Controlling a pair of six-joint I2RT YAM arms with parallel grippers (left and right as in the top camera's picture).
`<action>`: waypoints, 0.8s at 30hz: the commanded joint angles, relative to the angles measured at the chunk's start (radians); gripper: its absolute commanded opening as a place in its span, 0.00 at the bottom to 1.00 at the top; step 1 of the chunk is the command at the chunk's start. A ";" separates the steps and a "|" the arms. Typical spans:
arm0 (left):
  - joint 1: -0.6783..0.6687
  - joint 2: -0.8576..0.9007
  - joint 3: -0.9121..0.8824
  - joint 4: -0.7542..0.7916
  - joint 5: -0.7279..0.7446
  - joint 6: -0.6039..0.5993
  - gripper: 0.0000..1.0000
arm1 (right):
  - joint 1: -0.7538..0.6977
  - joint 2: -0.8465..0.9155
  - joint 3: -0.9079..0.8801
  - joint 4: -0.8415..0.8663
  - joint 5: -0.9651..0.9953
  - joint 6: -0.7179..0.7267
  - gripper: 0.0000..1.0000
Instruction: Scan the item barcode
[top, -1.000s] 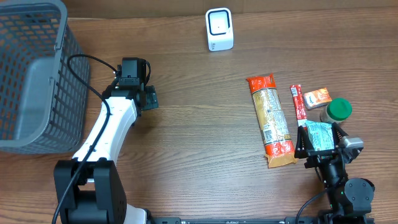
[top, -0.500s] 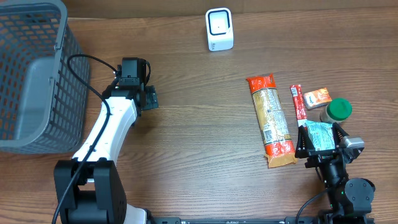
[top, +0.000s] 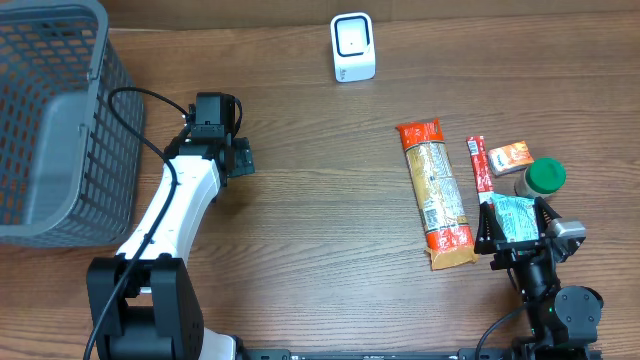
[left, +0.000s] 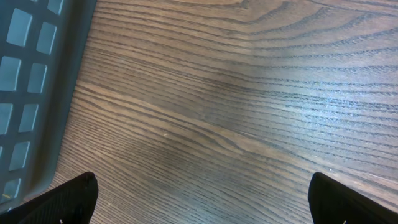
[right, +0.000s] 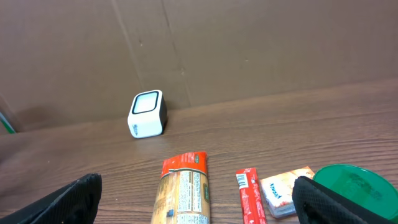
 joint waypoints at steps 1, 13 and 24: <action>0.005 0.007 -0.004 0.000 -0.012 0.019 1.00 | -0.006 -0.010 -0.011 0.005 -0.002 0.003 1.00; 0.005 -0.084 -0.004 0.000 -0.012 0.019 1.00 | -0.006 -0.010 -0.011 0.005 -0.002 0.003 1.00; 0.005 -0.630 -0.004 0.001 -0.013 0.019 1.00 | -0.006 -0.010 -0.011 0.005 -0.002 0.003 1.00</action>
